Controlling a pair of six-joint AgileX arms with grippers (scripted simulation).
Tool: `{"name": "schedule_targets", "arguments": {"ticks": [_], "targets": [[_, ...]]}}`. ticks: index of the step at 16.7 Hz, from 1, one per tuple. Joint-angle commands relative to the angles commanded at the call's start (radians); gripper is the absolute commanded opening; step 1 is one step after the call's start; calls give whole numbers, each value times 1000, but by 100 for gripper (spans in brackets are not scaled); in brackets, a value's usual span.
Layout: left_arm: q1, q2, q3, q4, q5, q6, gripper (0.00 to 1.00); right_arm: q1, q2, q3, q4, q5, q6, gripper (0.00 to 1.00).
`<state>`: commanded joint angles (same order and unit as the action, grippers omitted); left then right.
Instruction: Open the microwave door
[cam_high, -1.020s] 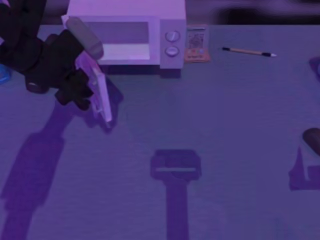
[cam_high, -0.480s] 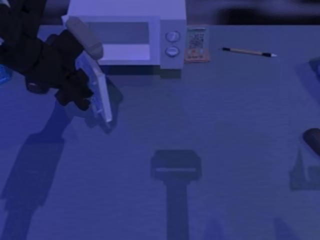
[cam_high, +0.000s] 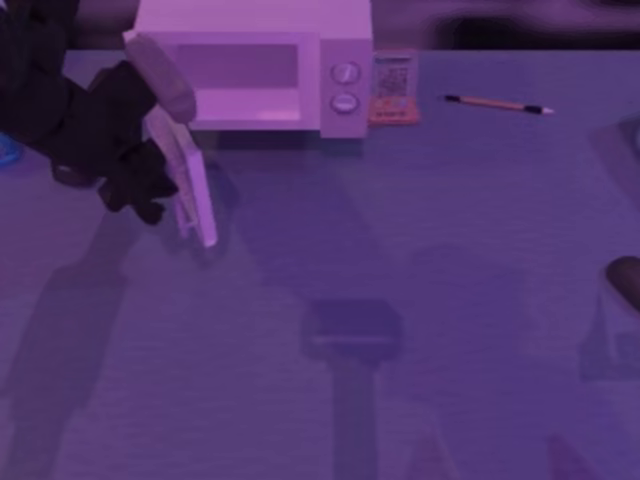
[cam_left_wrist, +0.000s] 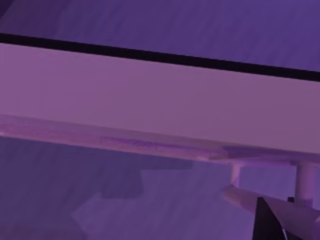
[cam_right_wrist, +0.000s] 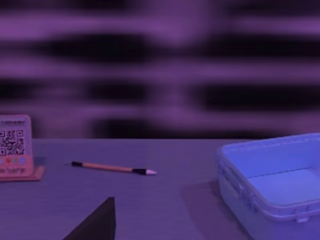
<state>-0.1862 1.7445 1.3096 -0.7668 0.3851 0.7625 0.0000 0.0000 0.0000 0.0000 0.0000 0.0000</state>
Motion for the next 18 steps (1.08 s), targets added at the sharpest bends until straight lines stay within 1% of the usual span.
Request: {"name": "schedule_targets", "arguments": {"ticks": [4,18], "targets": [[30,1,8,-29,25,72,0,0,0,0,0,0,0,100],[30,1,8,-29,25,73,0,0,0,0,0,0,0,100]]}}
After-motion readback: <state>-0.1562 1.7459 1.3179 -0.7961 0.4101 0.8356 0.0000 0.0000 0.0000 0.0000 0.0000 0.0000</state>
